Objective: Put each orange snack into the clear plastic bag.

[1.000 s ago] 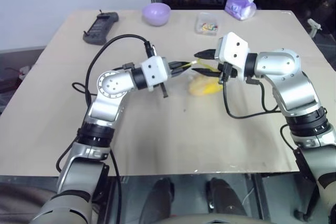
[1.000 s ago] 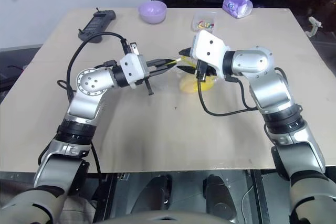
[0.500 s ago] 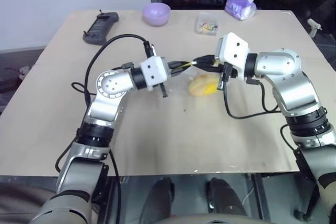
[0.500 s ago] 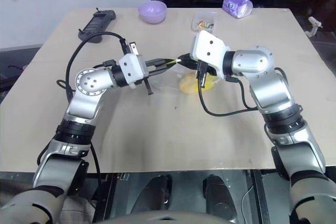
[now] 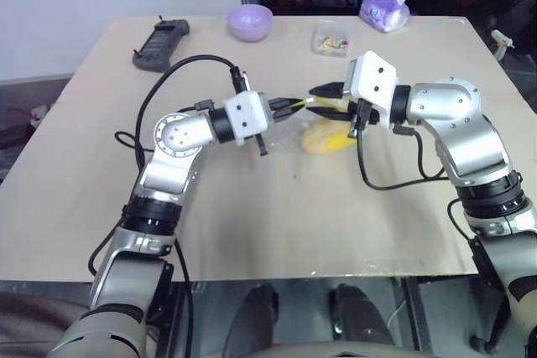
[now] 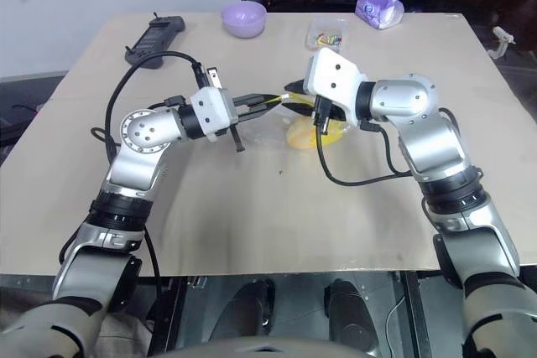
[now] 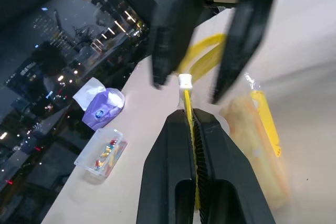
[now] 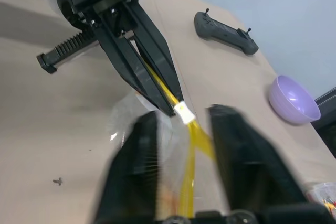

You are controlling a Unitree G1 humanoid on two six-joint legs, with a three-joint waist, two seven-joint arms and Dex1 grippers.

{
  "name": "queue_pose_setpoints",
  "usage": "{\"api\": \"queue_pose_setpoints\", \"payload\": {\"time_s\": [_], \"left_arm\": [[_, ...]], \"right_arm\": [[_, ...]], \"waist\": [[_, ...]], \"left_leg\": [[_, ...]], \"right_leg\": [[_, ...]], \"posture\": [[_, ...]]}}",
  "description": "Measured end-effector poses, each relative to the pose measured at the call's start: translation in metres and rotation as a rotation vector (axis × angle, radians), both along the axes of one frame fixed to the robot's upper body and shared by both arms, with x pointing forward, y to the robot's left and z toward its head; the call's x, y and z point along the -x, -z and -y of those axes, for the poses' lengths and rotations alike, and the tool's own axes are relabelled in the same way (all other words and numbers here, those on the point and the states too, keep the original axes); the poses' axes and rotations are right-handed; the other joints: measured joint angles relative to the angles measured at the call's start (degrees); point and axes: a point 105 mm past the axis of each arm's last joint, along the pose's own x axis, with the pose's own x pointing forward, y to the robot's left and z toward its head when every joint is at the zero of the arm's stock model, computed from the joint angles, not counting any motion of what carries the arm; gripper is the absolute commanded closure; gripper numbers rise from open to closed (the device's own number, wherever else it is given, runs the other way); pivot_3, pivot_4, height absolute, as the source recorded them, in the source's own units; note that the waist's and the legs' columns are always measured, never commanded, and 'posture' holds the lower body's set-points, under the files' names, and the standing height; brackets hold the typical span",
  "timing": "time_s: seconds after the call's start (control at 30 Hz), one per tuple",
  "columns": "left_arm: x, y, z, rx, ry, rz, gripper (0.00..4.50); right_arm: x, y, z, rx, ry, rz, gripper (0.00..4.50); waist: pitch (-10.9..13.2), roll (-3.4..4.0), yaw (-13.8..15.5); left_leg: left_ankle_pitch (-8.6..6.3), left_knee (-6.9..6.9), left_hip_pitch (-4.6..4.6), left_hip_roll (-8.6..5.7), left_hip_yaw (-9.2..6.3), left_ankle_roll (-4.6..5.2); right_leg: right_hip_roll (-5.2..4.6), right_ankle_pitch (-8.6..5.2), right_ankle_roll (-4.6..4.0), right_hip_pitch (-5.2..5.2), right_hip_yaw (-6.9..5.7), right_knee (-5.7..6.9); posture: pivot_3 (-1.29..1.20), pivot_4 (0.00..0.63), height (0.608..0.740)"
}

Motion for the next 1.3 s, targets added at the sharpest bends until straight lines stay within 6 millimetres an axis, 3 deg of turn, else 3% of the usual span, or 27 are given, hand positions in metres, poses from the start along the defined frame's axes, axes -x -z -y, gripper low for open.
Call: {"api": "queue_pose_setpoints", "payload": {"time_s": [0.23,0.3,0.67,0.77,1.2,1.23,1.3], "left_arm": [[-0.001,0.0015,-0.0009,0.0,-0.001,0.0,4.5],[-0.0011,0.0017,-0.001,0.0,-0.001,-0.001,4.5],[-0.0008,-0.0001,-0.0004,-0.001,0.004,0.011,4.5],[-0.0005,-0.0003,-0.0003,-0.001,0.005,0.015,4.5],[-0.001,-0.0011,-0.0002,0.006,0.0,0.018,4.5],[-0.001,-0.0011,-0.0002,0.006,0.0,0.018,4.5],[-0.001,-0.0011,-0.0002,0.007,0.0,0.018,4.5]], "right_arm": [[0.0,-0.0001,0.0,0.0,0.0,0.001,2.51],[0.0001,-0.0001,0.0,0.0,0.0,0.0,3.25],[0.0004,-0.0048,-0.0015,0.001,-0.005,0.015,3.25],[0.0006,-0.0047,-0.0015,0.002,-0.007,0.014,4.1],[0.0011,-0.0038,-0.002,0.008,-0.012,0.012,4.1],[0.0011,-0.0038,-0.0019,0.008,-0.012,0.012,4.31],[0.0013,-0.0036,-0.002,0.01,-0.013,0.011,4.31]], "waist": [[0.0,0.0,0.0],[0.0,0.0,0.0],[0.0,0.0,0.0],[0.0,0.0,0.0],[0.0,0.0,0.0],[0.0,0.0,0.0],[0.0,0.0,0.0]], "left_leg": [[0.0,0.0,0.0,0.0,0.0,0.0],[0.0,0.0,0.0,0.0,0.0,0.0],[0.0,0.0,0.0,0.0,0.0,0.0],[0.0,0.0,0.0,0.0,0.0,0.0],[0.0,0.0,0.0,0.0,0.0,0.0],[0.0,0.0,0.0,0.0,0.0,0.0],[0.0,0.0,0.0,0.0,0.0,0.0]], "right_leg": [[0.0,0.0,0.0,0.0,0.0,0.0],[0.0,0.0,0.0,0.0,0.0,0.0],[0.0,0.0,0.0,0.0,0.0,0.0],[0.0,0.0,0.0,0.0,0.0,0.0],[0.0,0.0,0.0,0.0,0.0,0.01],[0.0,0.0,0.0,0.0,0.0,0.01],[0.0,0.0,0.0,0.0,0.0,0.01]], "posture": [[0.0,0.15,0.74],[0.0,0.15,0.74],[0.0,0.15,0.74],[0.0,0.15,0.74],[0.0,0.15,0.74],[0.0,0.15,0.74],[0.0,0.15,0.74]]}}
